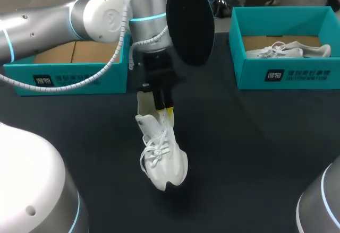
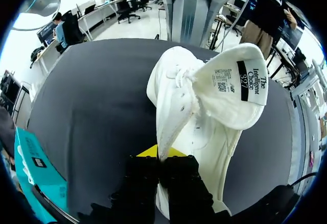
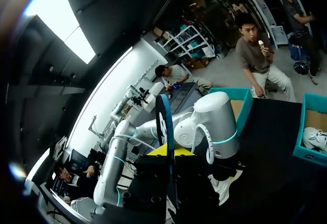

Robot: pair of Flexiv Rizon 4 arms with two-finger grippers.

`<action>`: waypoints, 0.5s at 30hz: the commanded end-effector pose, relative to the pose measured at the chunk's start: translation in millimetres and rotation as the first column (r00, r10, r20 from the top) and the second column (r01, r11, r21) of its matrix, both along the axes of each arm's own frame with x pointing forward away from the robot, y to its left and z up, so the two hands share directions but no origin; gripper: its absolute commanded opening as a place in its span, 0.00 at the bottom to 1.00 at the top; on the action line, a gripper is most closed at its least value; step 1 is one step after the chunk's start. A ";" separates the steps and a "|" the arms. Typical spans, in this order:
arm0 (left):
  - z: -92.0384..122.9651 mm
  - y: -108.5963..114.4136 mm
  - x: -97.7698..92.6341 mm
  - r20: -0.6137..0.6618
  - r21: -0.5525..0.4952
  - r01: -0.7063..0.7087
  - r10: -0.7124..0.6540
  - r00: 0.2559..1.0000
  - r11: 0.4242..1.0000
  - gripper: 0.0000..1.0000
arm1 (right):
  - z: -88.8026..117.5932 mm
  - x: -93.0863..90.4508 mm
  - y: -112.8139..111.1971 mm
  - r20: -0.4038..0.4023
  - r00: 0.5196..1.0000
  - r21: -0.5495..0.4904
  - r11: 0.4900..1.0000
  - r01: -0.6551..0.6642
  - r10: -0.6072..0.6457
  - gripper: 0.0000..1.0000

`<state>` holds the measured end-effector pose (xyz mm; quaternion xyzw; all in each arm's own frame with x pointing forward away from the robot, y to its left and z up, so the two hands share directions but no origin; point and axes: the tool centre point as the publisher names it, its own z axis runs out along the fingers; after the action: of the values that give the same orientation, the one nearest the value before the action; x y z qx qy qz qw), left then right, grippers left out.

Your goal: Take the shoe out of the shoebox, open the shoe tongue, remove and reinsert the insole, then place the shoe into the shoebox

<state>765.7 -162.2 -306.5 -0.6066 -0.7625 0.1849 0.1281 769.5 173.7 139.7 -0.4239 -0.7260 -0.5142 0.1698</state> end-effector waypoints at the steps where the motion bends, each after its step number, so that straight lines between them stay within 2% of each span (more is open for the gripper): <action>1: -12.0 -15.3 -4.2 -0.016 0.029 0.178 -0.177 0.984 0.984 0.00 | 0.3 0.8 1.1 -0.002 1.000 -0.003 1.000 0.001 -0.001 0.00; 15: -37.7 -38.9 -28.0 -0.043 0.072 0.252 -0.249 0.968 0.965 0.00 | 0.3 0.8 1.1 -0.002 1.000 -0.003 1.000 0.001 -0.001 0.00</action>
<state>739.6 -192.9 -339.4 -0.6868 -0.6876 0.1624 0.1707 769.4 173.6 139.6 -0.4240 -0.7260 -0.5142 0.1695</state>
